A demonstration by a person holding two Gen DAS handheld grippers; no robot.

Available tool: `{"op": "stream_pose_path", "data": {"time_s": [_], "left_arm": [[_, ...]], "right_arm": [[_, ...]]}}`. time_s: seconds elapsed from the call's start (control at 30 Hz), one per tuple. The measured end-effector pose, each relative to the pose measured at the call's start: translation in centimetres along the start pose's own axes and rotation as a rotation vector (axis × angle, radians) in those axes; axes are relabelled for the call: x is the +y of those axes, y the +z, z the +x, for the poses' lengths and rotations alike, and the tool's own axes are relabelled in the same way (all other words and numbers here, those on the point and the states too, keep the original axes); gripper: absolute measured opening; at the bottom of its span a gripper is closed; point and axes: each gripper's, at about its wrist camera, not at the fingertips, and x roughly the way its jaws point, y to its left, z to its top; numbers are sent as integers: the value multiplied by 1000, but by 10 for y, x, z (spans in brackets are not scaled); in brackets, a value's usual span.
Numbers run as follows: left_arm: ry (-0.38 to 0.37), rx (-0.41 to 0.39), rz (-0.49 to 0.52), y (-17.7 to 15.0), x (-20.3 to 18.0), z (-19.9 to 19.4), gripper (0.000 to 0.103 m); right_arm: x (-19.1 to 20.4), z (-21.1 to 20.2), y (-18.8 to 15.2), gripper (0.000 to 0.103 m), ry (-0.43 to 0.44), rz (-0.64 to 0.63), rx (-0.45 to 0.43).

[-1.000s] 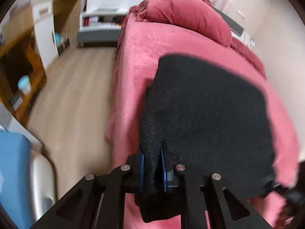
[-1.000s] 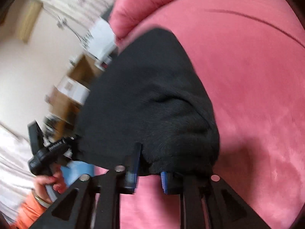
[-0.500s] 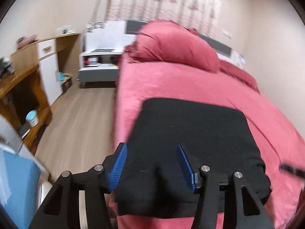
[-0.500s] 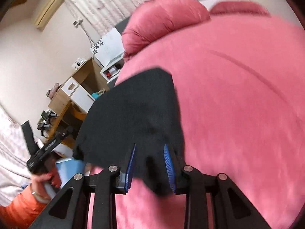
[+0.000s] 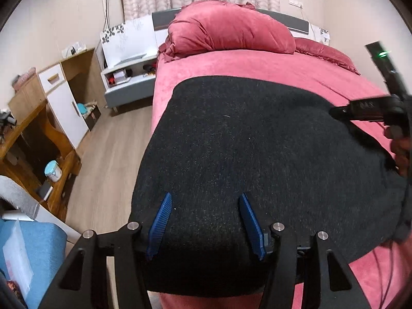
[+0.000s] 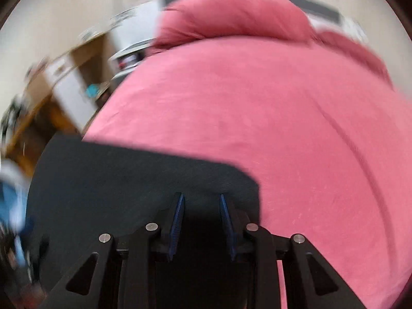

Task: Fold large clothes

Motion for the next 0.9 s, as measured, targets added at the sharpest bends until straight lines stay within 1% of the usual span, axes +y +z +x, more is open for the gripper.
{"op": "stream_pose_path", "data": {"time_s": [0.03, 0.07, 0.13, 0.23, 0.27, 0.3, 0.37, 0.4, 0.47, 0.57, 0.63, 0.73, 0.83, 0.9], "left_arm": [[6, -2, 1, 0, -1, 1, 57], [7, -1, -4, 0, -2, 4, 58], [-5, -3, -21, 1, 0, 7, 59], [-11, -5, -16, 2, 3, 6, 59], [-9, -2, -12, 4, 4, 4, 59], [-9, 5, -13, 5, 4, 3, 60], [-8, 19, -24, 10, 5, 2, 64], [-6, 26, -31, 10, 5, 1, 65], [5, 27, -33, 10, 3, -2, 66], [21, 34, -31, 7, -1, -7, 68], [22, 41, -31, 6, -3, -10, 69], [20, 50, -27, 4, -3, -14, 69], [17, 61, -25, 3, -3, -17, 69], [12, 68, -30, 3, -1, -18, 69]], "right_arm": [[-6, 4, 0, 23, 13, 27, -16], [-6, 6, -2, 21, -9, 2, -45], [-3, 7, -6, 21, -55, -55, -73], [-12, 1, -9, 22, -49, -61, -102], [-9, 0, -9, 25, -50, -62, -111], [-8, -7, -13, 30, -58, -60, -121], [-5, -20, -23, 31, -119, -45, -121], [-3, -29, -28, 31, -112, -30, -117], [6, -50, -45, 31, -37, -37, -138], [27, -75, -75, 31, -40, -122, -158], [36, -83, -93, 31, -20, -139, -150], [31, -80, -113, 32, -20, -99, -106], [17, -81, -125, 32, -24, -48, -109], [10, -87, -136, 32, -42, -23, -110]]}}
